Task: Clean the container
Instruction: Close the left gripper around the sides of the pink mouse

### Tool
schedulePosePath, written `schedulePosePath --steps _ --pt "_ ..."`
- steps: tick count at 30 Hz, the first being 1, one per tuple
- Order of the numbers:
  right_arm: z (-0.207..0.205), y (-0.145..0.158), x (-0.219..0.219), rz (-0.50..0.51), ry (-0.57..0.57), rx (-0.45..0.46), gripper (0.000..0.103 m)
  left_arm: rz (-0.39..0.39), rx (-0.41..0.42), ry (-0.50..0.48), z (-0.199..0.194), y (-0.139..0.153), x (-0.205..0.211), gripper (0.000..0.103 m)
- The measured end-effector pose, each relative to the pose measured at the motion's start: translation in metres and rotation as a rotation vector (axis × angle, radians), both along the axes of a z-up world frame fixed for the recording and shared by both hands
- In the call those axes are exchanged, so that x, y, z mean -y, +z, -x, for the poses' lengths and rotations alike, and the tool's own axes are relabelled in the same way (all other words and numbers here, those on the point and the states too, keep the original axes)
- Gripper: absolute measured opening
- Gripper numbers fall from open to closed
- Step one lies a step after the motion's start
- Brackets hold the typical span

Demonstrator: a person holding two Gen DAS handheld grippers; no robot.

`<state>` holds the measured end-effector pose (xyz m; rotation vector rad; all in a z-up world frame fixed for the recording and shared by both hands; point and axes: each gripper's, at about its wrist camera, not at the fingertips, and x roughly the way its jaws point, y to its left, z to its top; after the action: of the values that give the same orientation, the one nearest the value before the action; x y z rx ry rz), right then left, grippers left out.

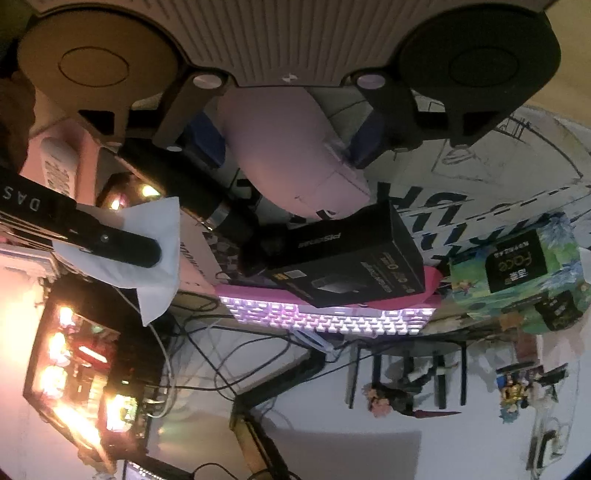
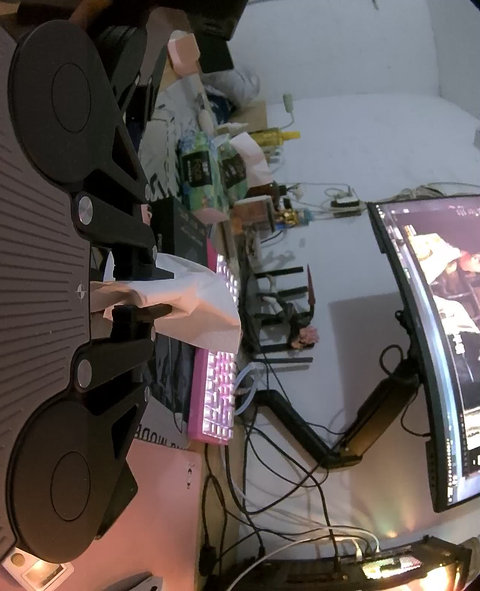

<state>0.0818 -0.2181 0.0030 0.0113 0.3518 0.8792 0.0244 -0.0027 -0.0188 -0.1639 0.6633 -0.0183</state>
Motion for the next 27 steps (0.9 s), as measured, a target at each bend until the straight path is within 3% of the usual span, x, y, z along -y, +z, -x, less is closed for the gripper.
schedulePosePath --steps 4,8,12,17,22,24,27 --pt "-0.001 0.0 -0.001 0.003 0.001 -0.002 0.012 0.0 -0.005 -0.064 0.002 0.003 -0.003 0.062" --pt "-0.001 -0.001 -0.001 0.008 0.002 -0.004 0.012 0.01 -0.016 -0.111 0.002 0.004 -0.011 0.061" --pt "-0.001 -0.001 -0.002 0.01 0.002 -0.004 0.012 -0.001 -0.027 -0.091 0.0 0.006 -0.019 0.06" --pt "-0.001 0.0 -0.006 0.016 0.01 -0.003 0.012 -0.023 -0.013 -0.059 -0.004 0.008 -0.01 0.086" --pt "0.0 -0.001 -0.01 0.025 0.024 -0.002 0.012 -0.058 -0.003 -0.041 -0.013 0.005 0.001 0.086" --pt "0.0 -0.001 -0.01 0.025 0.026 -0.004 0.012 -0.065 -0.01 -0.029 -0.015 0.002 0.0 0.084" --pt "0.0 -0.001 -0.01 0.026 0.029 -0.006 0.012 -0.07 -0.024 -0.009 -0.018 -0.003 -0.001 0.069"
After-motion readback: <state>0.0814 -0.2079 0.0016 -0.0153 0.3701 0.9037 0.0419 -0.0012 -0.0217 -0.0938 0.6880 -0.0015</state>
